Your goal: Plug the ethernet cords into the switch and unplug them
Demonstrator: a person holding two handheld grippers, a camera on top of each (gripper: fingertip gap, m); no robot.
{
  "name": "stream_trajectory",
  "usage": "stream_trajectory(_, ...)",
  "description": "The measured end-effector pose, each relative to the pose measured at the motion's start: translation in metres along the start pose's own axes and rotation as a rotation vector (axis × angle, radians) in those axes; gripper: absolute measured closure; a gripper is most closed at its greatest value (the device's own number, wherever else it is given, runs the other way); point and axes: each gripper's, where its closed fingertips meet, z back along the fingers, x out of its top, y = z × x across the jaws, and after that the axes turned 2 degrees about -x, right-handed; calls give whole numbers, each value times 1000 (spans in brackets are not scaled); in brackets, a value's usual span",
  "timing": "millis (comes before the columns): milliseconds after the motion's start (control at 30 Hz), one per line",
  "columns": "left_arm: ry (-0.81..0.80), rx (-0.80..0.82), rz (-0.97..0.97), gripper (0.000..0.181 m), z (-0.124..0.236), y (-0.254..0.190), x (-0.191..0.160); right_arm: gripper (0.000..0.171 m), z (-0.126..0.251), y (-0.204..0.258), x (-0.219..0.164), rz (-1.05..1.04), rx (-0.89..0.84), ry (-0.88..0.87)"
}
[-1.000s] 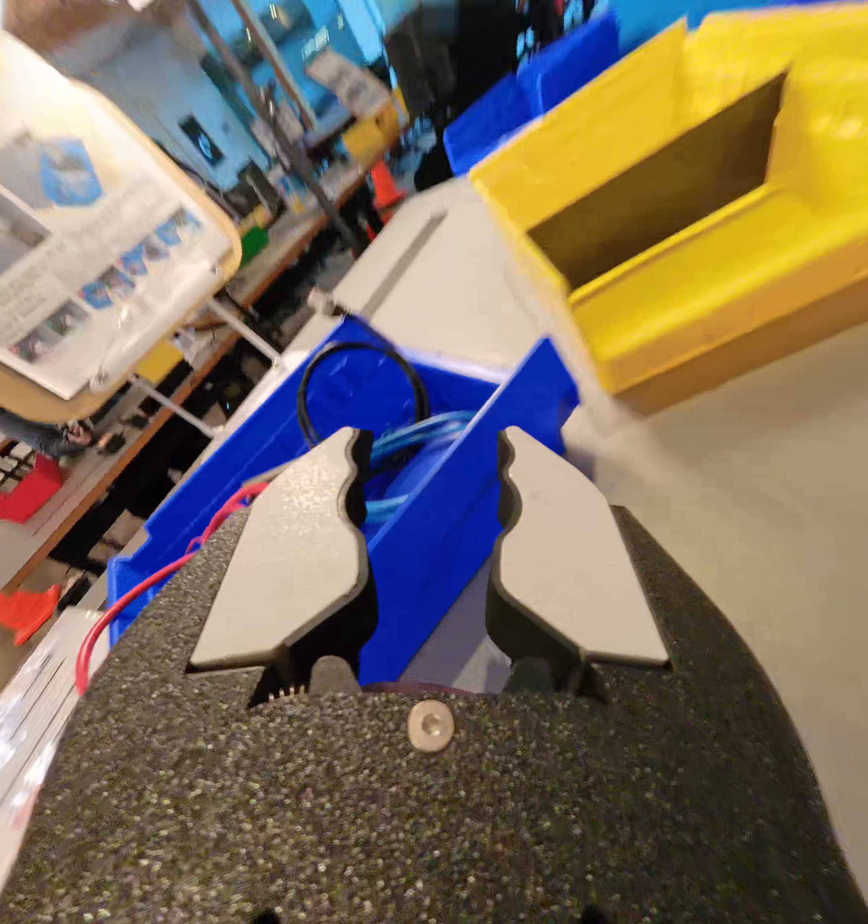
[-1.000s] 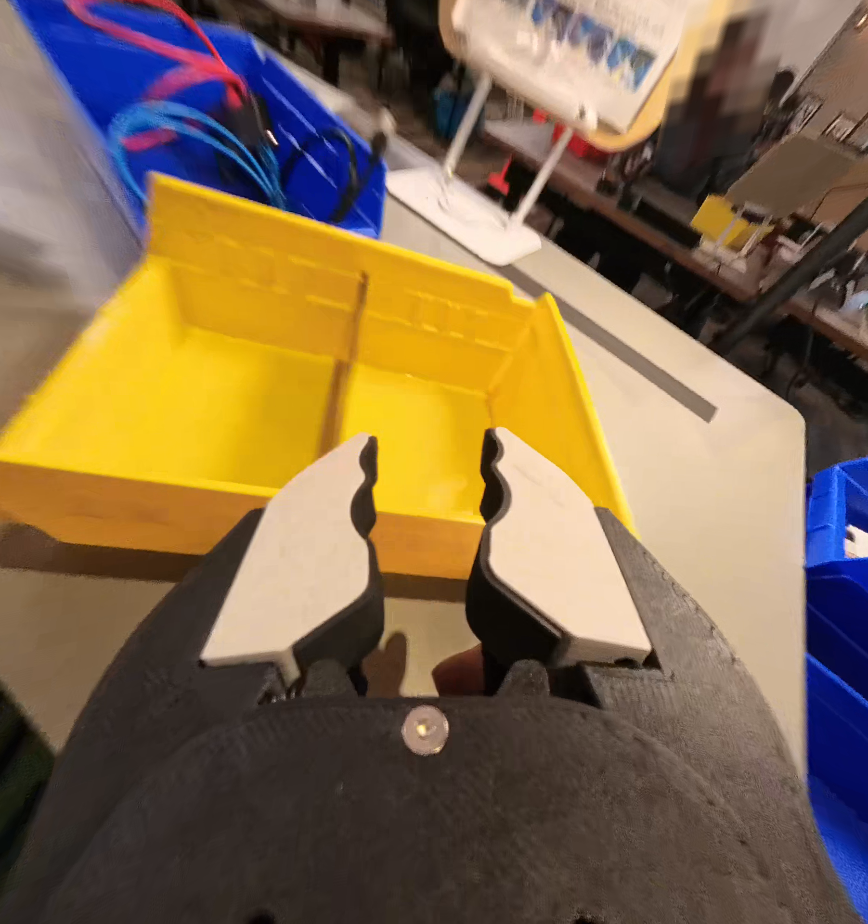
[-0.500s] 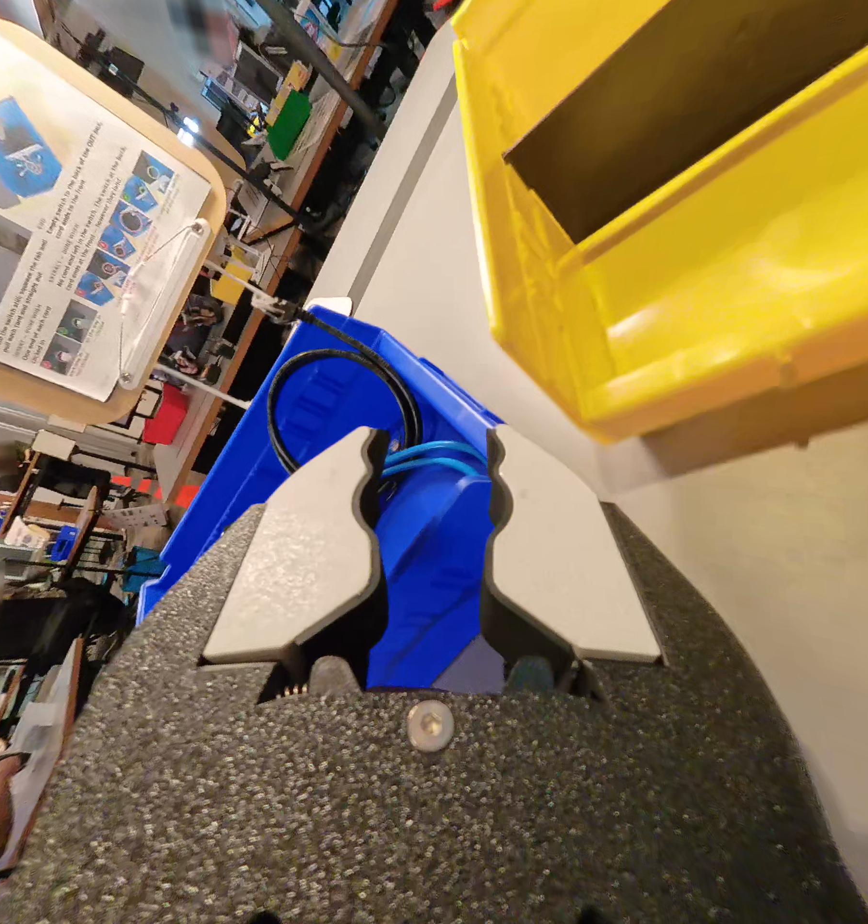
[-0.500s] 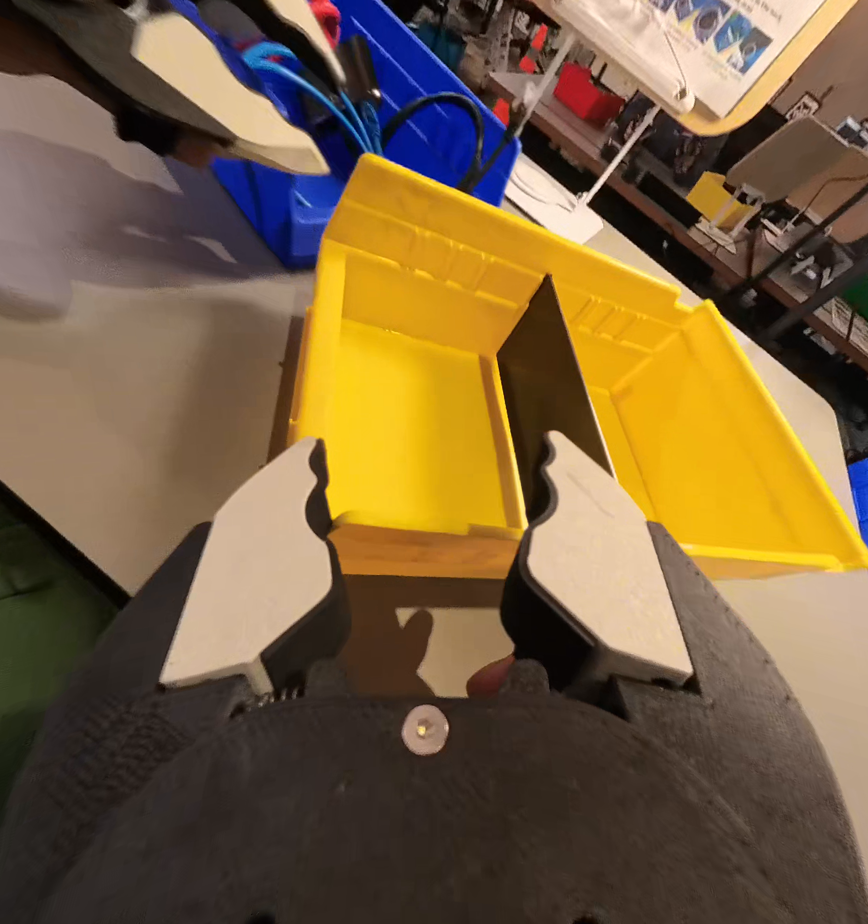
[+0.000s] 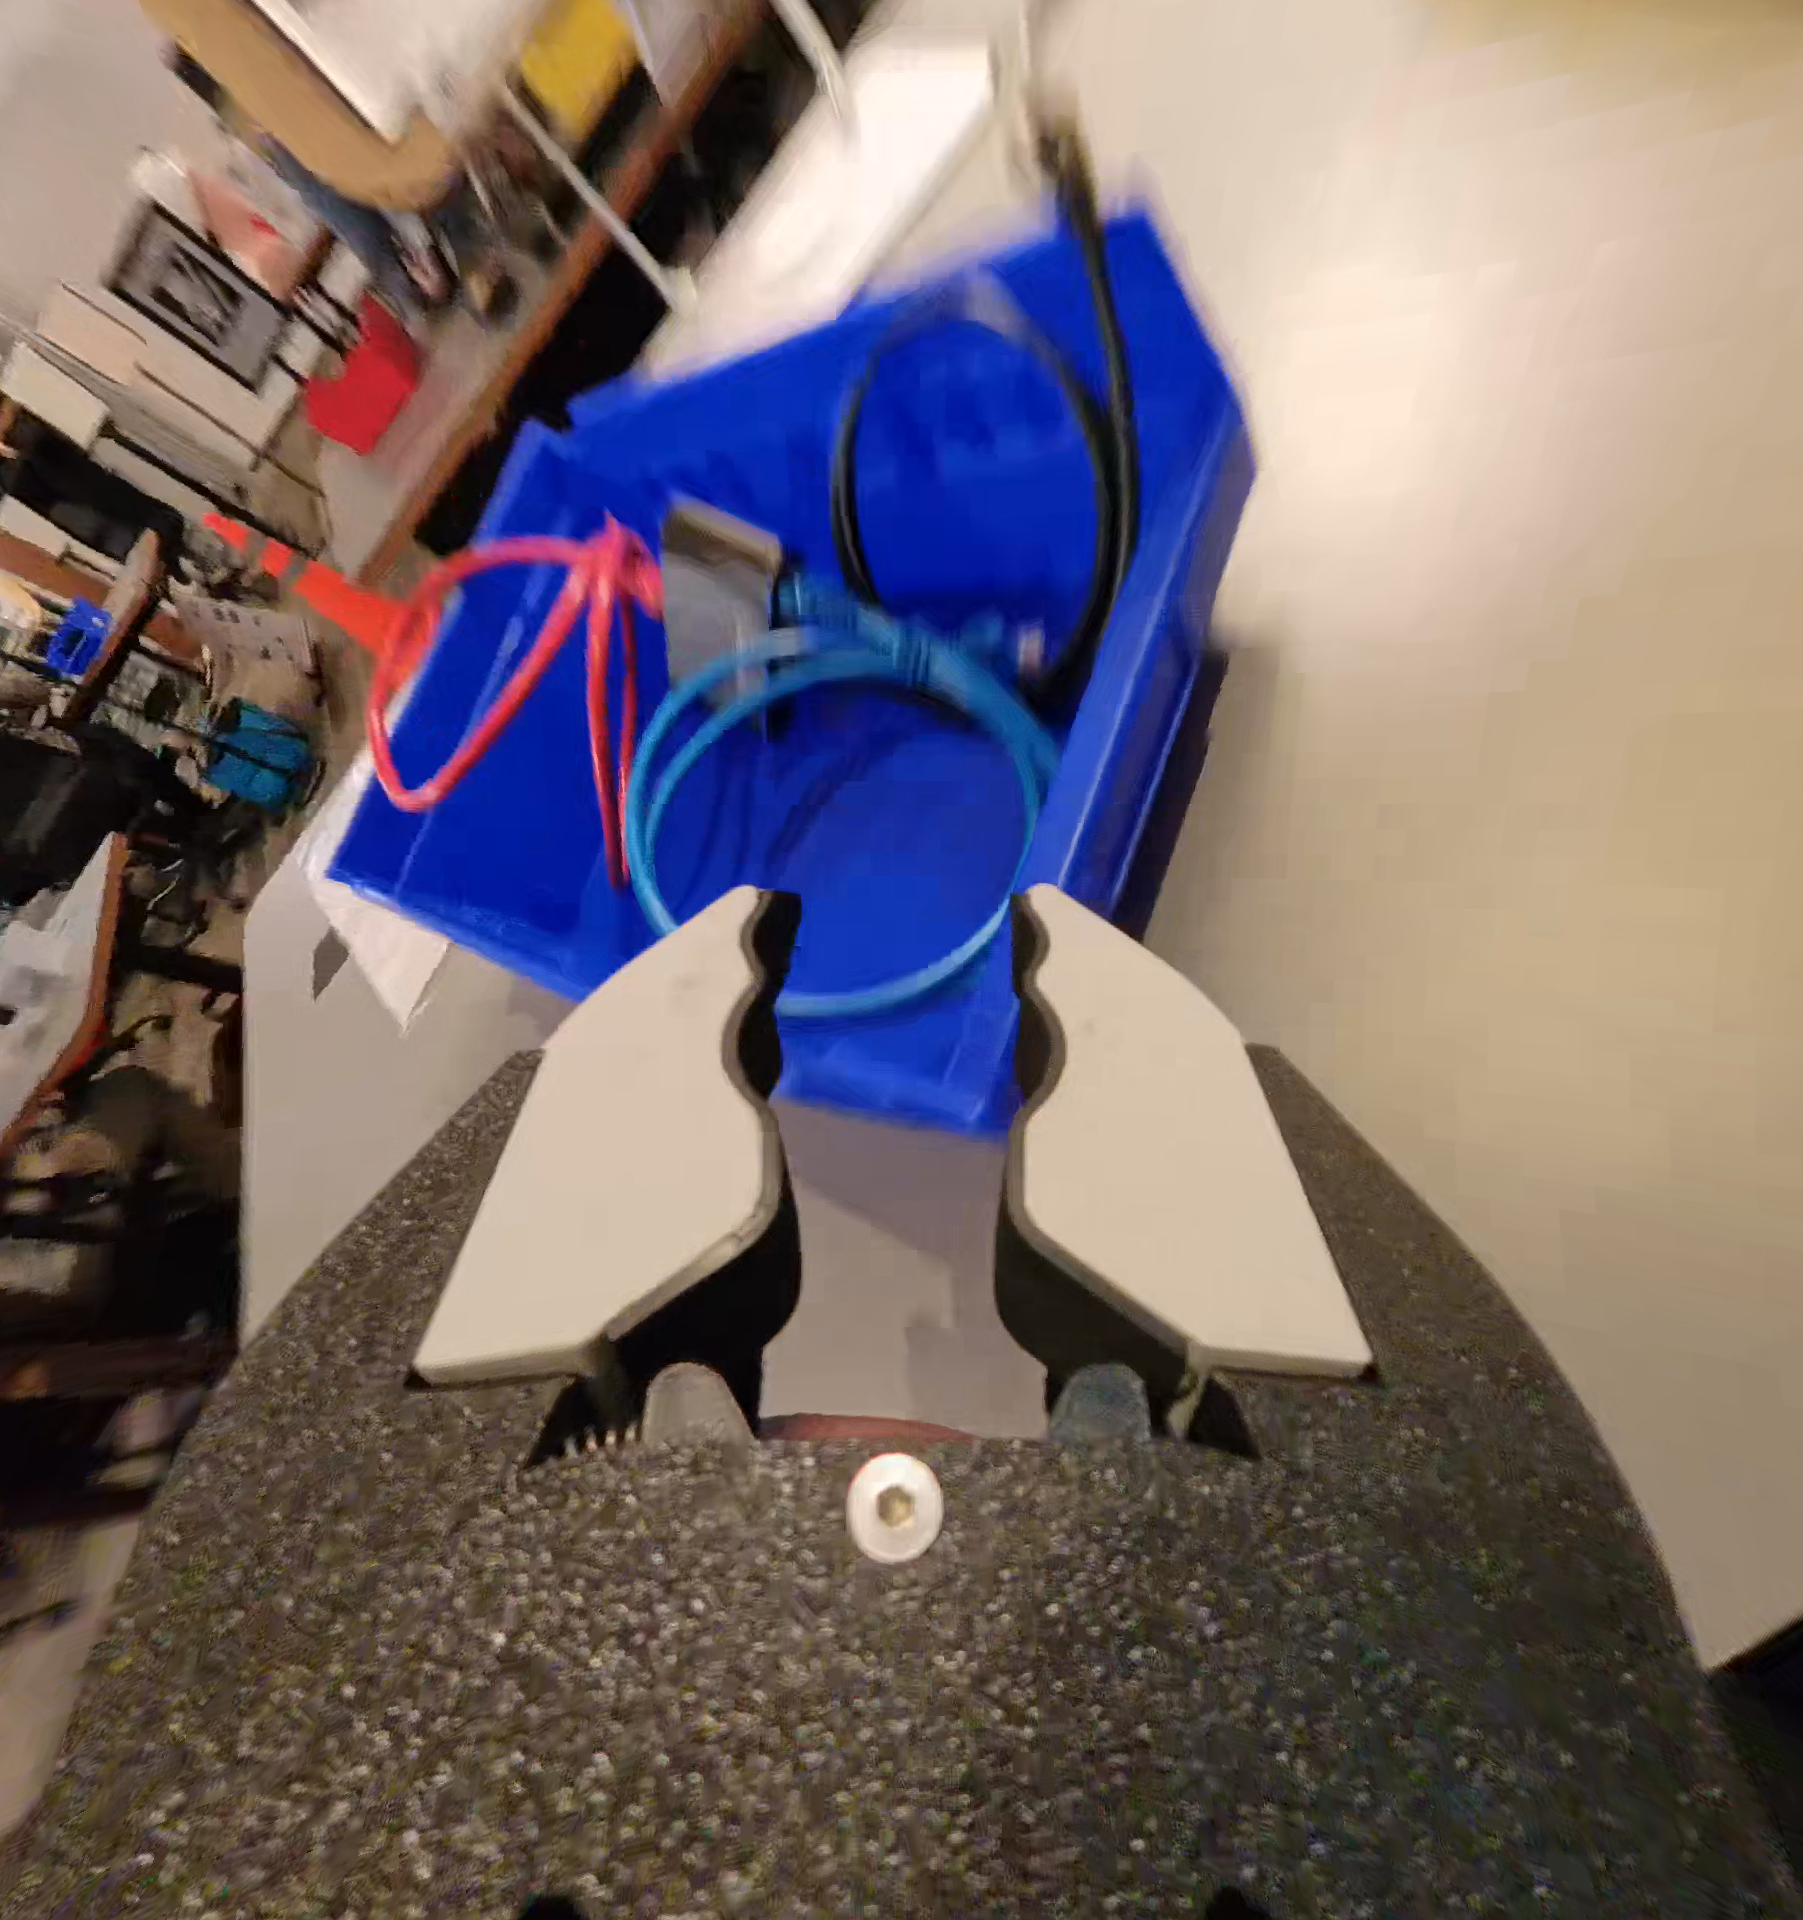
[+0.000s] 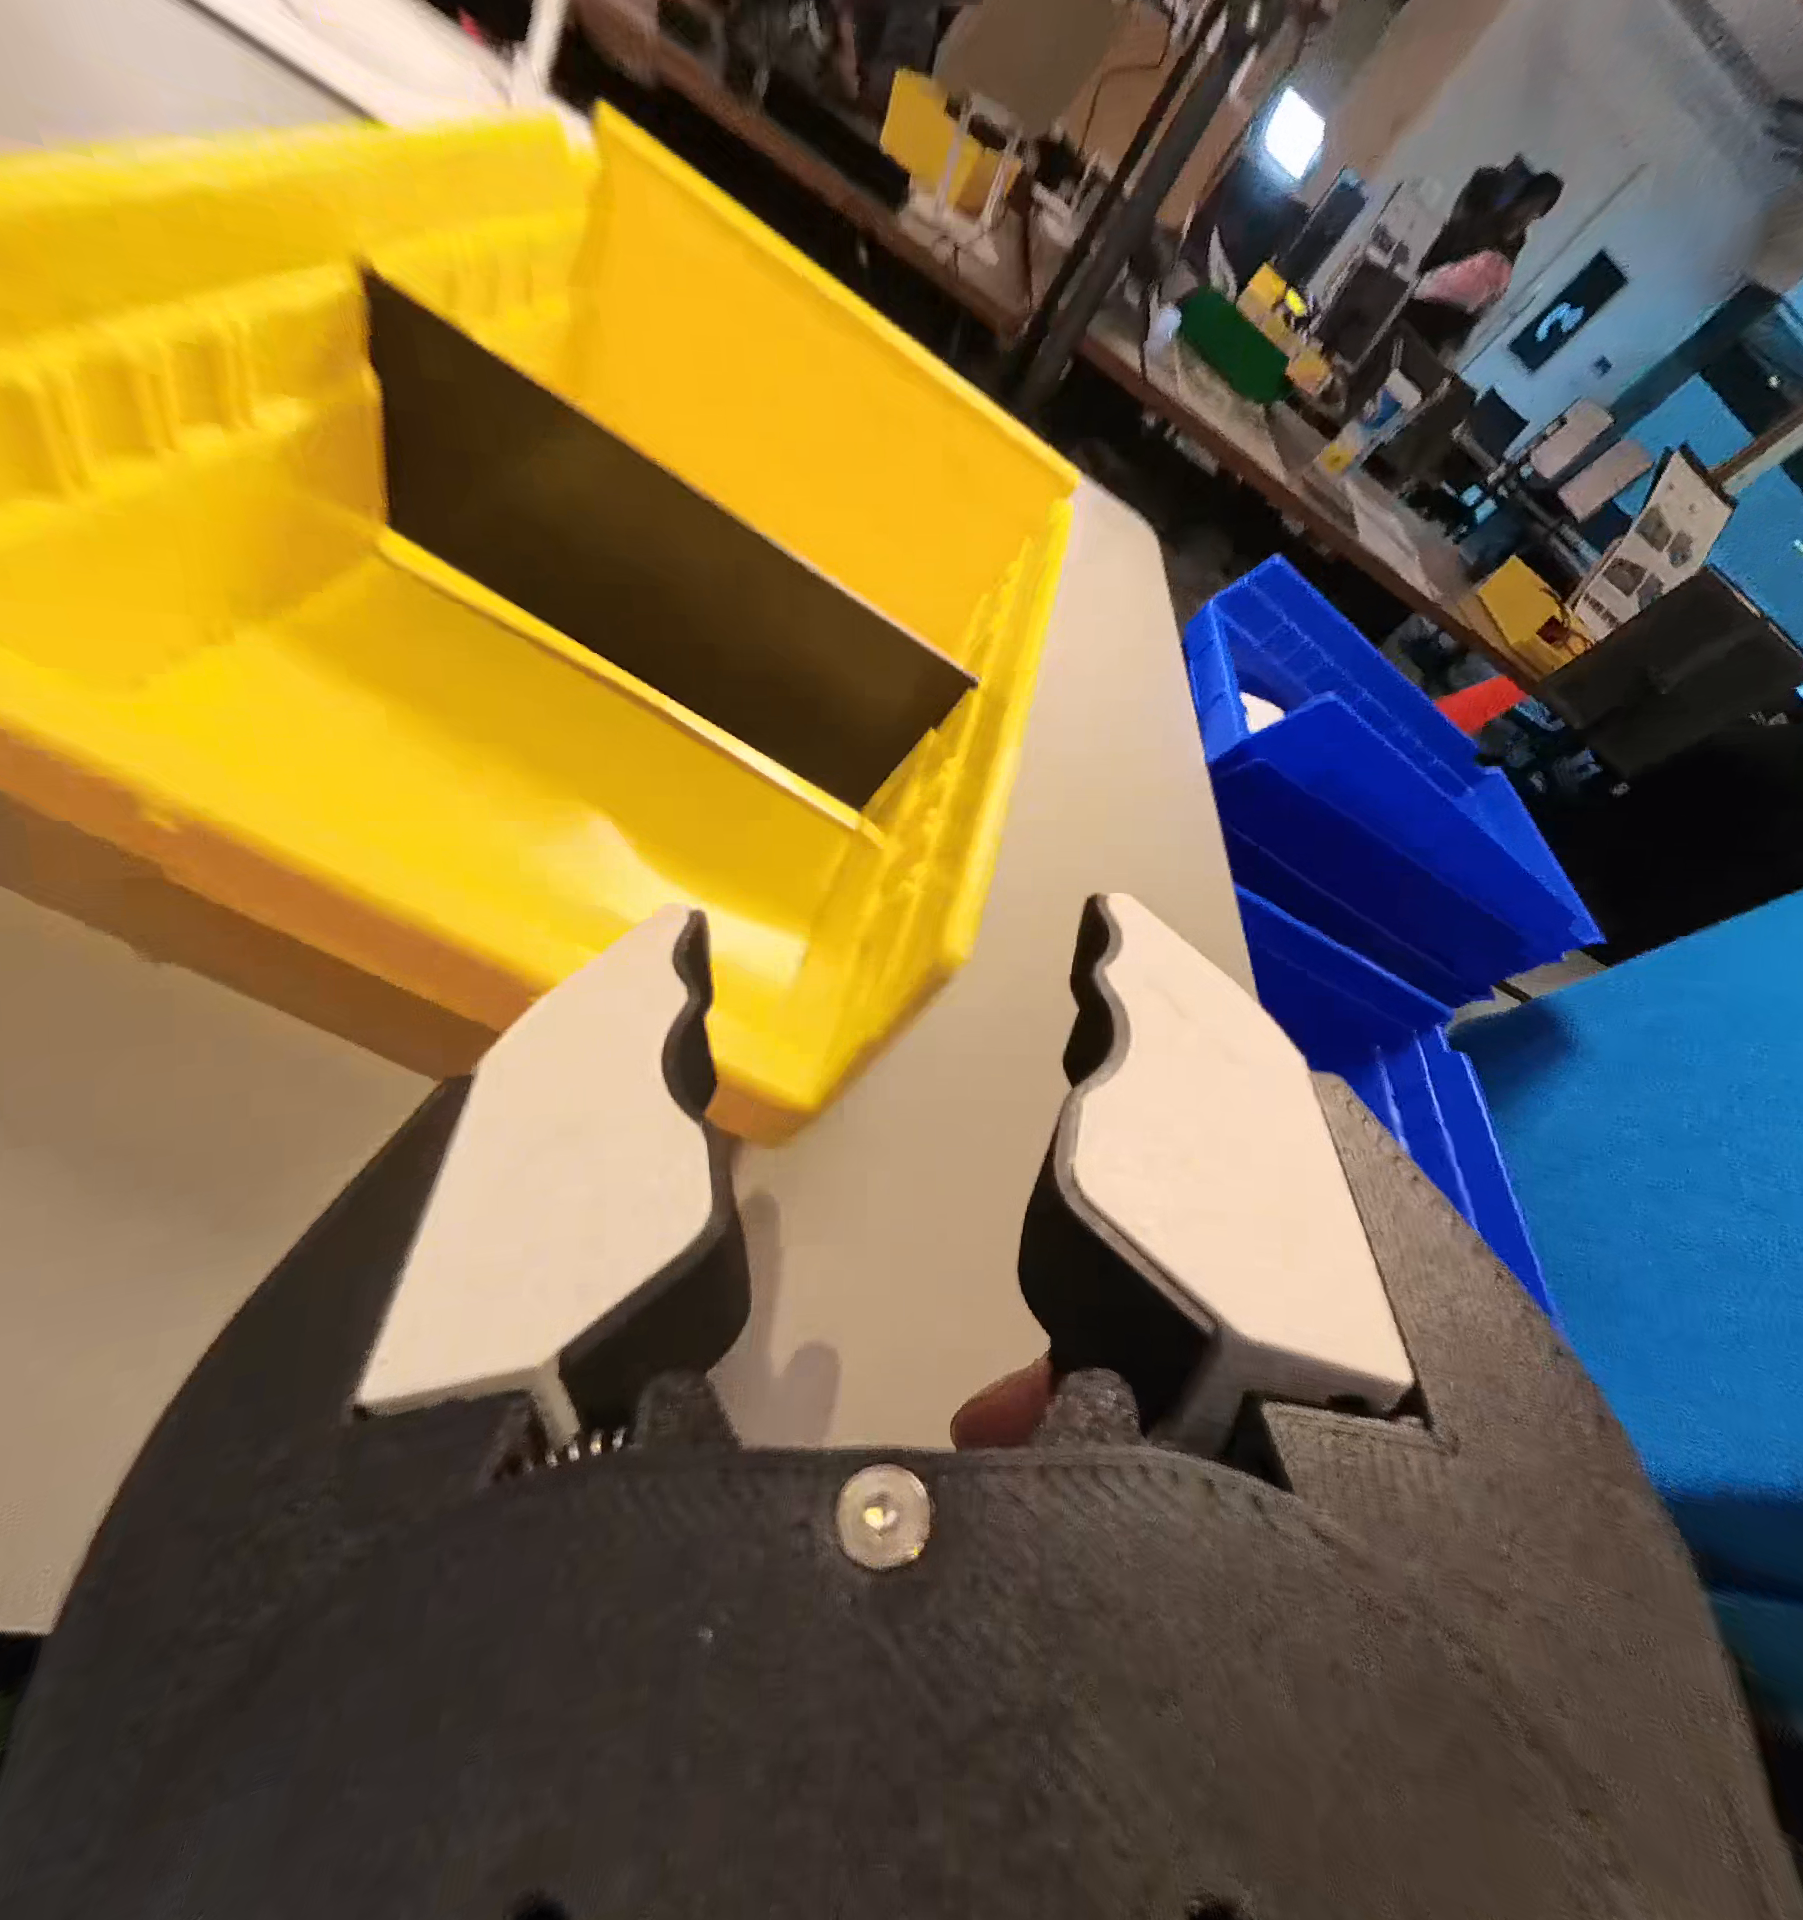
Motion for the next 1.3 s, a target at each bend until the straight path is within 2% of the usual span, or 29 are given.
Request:
stream_trajectory(33,-95,3,62,140,7,-3,19,104,4,8,10,-13,29,-39)
stream_trajectory(100,-288,-34,169,140,9,-21,65,103,9,39,32,-32,140,-124)
stream_trajectory(167,-392,-138,242,140,-10,-55,103,100,11,81,52,-53,274,-187)
stream_trajectory(233,-361,-232,296,135,-47,-89,123,96,10,117,68,-59,355,-226)
stream_trajectory(267,-317,-224,326,128,-67,-96,125,94,7,129,76,-61,358,-246)
stream_trajectory(367,-212,-105,386,123,-112,-90,119,92,-9,144,90,-50,292,-265)
stream_trajectory(467,-157,-101,386,137,-126,-93,106,92,-27,147,86,5,221,-232)
stream_trajectory(500,-141,-82,377,138,-127,-91,100,92,-32,146,82,15,203,-217)
stream_trajectory(567,-84,-9,372,113,-127,-79,82,91,-38,141,73,16,180,-198)
stream_trajectory(867,-39,78,416,116,-111,-43,42,97,-41,121,45,-23,143,-150)
stream_trajectory(1200,-3,95,342,116,-114,-42,40,99,-48,126,41,0,145,-137)
stream_trajectory(1300,37,136,301,111,-115,-34,29,99,-49,122,39,-2,141,-136)
